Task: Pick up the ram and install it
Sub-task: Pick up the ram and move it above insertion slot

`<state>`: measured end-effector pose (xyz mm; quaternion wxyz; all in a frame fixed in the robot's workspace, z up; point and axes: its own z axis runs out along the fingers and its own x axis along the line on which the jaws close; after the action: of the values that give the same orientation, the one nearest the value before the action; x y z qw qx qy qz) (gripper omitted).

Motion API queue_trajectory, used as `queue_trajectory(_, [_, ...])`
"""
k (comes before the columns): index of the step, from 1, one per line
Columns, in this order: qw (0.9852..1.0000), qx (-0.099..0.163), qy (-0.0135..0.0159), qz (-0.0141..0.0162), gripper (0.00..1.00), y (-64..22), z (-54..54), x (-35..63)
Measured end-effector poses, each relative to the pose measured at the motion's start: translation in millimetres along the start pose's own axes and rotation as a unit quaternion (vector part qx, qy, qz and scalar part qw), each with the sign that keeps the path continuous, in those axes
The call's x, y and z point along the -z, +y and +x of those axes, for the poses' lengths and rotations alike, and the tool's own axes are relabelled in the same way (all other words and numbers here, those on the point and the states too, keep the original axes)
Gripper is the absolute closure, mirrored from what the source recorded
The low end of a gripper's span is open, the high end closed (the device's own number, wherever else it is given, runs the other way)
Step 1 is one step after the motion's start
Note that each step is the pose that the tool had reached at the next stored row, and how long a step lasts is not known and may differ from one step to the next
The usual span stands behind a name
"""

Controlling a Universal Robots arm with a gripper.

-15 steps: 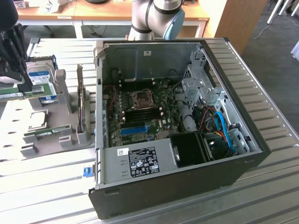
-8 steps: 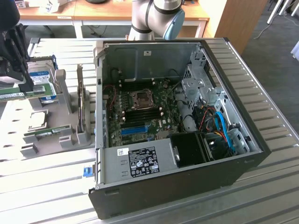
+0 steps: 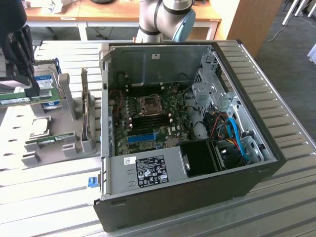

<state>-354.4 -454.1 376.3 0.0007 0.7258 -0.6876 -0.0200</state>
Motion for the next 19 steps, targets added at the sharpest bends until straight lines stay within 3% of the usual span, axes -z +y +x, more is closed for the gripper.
queue_trajectory(7, [1.0,0.0,0.0001,-0.0005,0.88,-8.8,0.5,0.3])
queue_trajectory(14, [1.0,0.0,0.0001,-0.0006,0.88,-9.0,0.5,0.6])
queue_trajectory(19, [1.0,0.0,0.0001,-0.0005,0.88,-8.9,0.3,6.5])
